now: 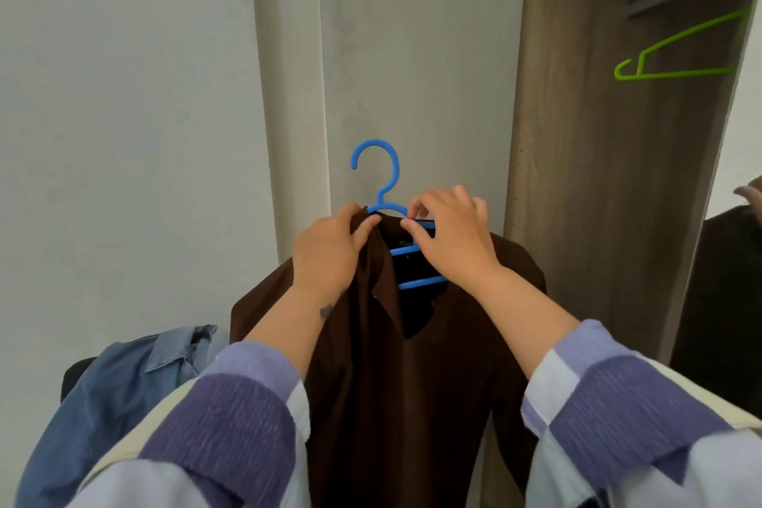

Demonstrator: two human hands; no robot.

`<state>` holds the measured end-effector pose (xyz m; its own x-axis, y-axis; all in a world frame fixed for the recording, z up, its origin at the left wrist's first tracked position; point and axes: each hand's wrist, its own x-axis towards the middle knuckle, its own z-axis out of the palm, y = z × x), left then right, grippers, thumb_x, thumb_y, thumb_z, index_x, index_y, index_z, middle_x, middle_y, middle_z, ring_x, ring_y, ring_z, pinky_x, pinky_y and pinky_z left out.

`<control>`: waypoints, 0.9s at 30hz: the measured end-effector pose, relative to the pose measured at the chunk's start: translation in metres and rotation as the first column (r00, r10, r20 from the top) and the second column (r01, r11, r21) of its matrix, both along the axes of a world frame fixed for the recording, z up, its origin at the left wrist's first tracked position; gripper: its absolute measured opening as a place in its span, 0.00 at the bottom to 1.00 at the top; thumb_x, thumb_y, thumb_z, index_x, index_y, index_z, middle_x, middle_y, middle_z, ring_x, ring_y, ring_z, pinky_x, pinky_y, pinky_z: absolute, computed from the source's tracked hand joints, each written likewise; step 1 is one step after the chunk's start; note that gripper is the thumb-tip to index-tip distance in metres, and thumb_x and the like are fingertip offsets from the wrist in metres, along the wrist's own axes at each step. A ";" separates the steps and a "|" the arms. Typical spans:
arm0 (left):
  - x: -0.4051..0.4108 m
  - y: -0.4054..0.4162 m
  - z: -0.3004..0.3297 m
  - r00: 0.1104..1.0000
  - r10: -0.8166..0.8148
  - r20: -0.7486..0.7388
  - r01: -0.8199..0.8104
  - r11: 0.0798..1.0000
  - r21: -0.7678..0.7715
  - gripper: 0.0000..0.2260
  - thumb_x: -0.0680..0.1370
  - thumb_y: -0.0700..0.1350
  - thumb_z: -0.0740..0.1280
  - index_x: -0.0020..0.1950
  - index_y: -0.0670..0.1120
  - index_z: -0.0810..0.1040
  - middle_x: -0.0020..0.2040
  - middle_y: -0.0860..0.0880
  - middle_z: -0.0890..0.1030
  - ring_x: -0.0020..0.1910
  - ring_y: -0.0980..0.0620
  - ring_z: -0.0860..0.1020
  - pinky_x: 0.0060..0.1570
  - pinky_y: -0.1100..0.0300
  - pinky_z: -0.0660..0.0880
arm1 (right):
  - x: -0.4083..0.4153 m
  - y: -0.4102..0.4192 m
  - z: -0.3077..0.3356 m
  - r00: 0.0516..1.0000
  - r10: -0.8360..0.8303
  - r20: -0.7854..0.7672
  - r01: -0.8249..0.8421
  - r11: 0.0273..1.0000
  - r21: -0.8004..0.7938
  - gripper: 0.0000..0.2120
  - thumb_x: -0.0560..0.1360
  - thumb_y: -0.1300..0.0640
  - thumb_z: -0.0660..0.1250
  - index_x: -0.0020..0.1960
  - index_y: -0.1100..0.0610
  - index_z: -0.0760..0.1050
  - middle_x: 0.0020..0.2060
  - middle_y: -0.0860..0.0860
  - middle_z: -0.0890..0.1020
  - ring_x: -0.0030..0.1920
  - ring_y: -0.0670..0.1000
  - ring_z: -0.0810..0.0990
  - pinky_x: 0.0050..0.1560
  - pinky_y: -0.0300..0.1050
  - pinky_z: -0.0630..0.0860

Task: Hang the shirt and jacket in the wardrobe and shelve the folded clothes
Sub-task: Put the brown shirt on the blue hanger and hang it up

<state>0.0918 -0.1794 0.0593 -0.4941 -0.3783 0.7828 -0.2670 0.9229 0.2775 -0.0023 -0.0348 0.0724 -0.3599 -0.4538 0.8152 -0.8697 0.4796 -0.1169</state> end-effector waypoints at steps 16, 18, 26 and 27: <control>-0.010 -0.002 0.018 0.995 0.071 0.064 -0.070 0.997 -0.006 0.22 0.83 0.56 0.48 0.55 0.48 0.78 0.45 0.43 0.82 0.47 0.40 0.78 0.40 0.54 0.67 | -0.026 0.045 0.010 0.991 -0.112 0.076 0.107 0.992 0.064 0.15 0.80 0.57 0.57 0.65 0.49 0.71 0.54 0.49 0.78 0.54 0.53 0.74 0.54 0.50 0.70; -0.011 -0.009 0.017 0.994 0.069 0.089 -0.075 0.995 0.058 0.23 0.82 0.57 0.47 0.50 0.46 0.78 0.44 0.43 0.81 0.46 0.40 0.78 0.40 0.55 0.67 | -0.029 0.050 0.009 0.988 -0.066 0.142 0.066 0.998 0.006 0.14 0.80 0.57 0.57 0.64 0.49 0.72 0.55 0.48 0.78 0.55 0.52 0.73 0.53 0.50 0.71; -0.022 -0.006 0.005 0.982 0.029 0.184 -0.019 0.998 -0.056 0.18 0.82 0.57 0.48 0.55 0.52 0.74 0.55 0.50 0.80 0.58 0.47 0.75 0.58 0.49 0.63 | -0.037 0.072 0.020 0.973 -0.122 0.194 0.131 0.991 -0.034 0.09 0.81 0.53 0.56 0.58 0.49 0.72 0.45 0.42 0.73 0.47 0.49 0.75 0.43 0.50 0.74; -0.029 0.001 0.001 0.982 -0.016 0.190 0.031 0.997 -0.076 0.17 0.82 0.57 0.49 0.62 0.53 0.73 0.60 0.51 0.77 0.61 0.48 0.72 0.60 0.50 0.62 | -0.037 0.074 0.022 0.972 -0.128 0.197 0.136 0.990 -0.029 0.09 0.81 0.53 0.57 0.58 0.49 0.73 0.45 0.43 0.74 0.46 0.48 0.75 0.43 0.49 0.74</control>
<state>0.0631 -0.1789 0.0608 -0.6439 -0.3063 0.7011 -0.2854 0.9464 0.1513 -0.0393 0.0390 0.0948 -0.5671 -0.3585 0.7415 -0.7580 0.5795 -0.2995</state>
